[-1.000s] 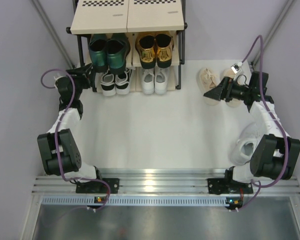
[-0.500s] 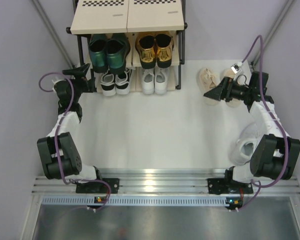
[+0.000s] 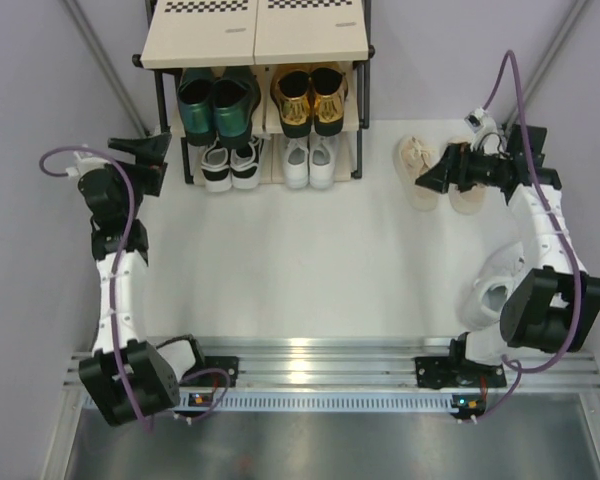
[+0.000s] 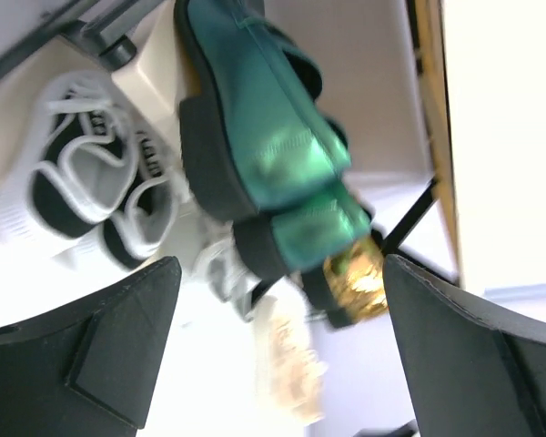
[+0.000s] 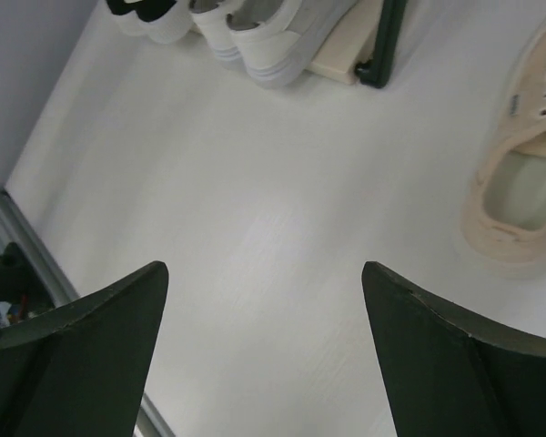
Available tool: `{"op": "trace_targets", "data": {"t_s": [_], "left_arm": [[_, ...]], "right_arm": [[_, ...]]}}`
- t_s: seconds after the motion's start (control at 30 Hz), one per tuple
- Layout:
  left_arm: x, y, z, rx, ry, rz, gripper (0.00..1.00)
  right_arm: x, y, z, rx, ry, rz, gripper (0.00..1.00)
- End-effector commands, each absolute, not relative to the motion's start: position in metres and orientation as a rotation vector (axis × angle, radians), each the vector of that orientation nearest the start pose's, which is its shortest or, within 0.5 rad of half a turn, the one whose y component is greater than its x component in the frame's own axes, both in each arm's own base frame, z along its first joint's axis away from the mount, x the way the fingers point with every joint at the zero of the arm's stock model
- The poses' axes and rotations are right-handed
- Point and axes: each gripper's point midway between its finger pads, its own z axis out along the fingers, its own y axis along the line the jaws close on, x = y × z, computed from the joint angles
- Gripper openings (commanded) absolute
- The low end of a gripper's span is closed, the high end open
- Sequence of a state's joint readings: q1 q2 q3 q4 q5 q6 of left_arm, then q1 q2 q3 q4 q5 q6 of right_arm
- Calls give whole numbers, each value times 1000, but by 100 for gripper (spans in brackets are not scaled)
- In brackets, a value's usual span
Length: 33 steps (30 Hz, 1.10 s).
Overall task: Place and organize the shoes onto the shoe shelf
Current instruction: Pick up the shoe at the center of the board.
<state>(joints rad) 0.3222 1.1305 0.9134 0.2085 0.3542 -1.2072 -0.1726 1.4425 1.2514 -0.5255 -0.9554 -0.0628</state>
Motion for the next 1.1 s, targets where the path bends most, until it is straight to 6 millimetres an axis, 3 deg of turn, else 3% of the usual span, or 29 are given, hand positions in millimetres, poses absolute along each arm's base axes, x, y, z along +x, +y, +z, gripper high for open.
{"op": "trace_targets", "data": {"t_s": [0.0, 0.03, 0.07, 0.1, 0.17, 0.23, 0.37, 0.4, 0.47, 0.5, 0.57, 0.67, 0.87, 0.97, 1.07], "left_arm": [[355, 23, 317, -787, 1569, -729, 98], [341, 19, 321, -761, 1561, -714, 98], [333, 15, 311, -745, 1598, -707, 98], [325, 11, 293, -754, 1633, -710, 98], [309, -1, 285, -733, 1645, -745, 98], [297, -8, 263, -757, 1669, -775, 98], [282, -22, 250, -774, 1681, -857, 98], [279, -26, 249, -767, 1688, -878, 98], [273, -30, 246, -766, 1698, -891, 98], [270, -33, 243, -766, 1710, -900, 98], [262, -41, 235, -766, 1740, -941, 98], [253, -51, 231, -759, 1744, -1003, 98], [242, -65, 243, -696, 1722, -1059, 98], [241, -71, 247, -680, 1725, -1074, 97], [240, -81, 246, -666, 1742, -1088, 97]], "right_arm": [[391, 47, 229, -411, 2163, 662, 87], [392, 41, 223, -394, 2212, 630, 86], [403, 31, 228, -392, 2215, 556, 86], [409, 26, 220, -403, 2233, 521, 86], [424, 14, 220, -417, 2240, 412, 86], [436, 13, 204, -461, 2276, 360, 86], [467, 1, 184, -476, 2302, 198, 85], [474, 0, 174, -466, 2316, 187, 84], [488, -5, 174, -436, 2308, 147, 84], [495, -5, 162, -424, 2326, 151, 83], [505, -4, 160, -418, 2322, 141, 83], [521, -2, 139, -412, 2347, 126, 82], [538, 9, 120, -398, 2355, 132, 79], [538, 16, 100, -378, 2394, 176, 73], [533, 21, 84, -355, 2418, 218, 60]]}}
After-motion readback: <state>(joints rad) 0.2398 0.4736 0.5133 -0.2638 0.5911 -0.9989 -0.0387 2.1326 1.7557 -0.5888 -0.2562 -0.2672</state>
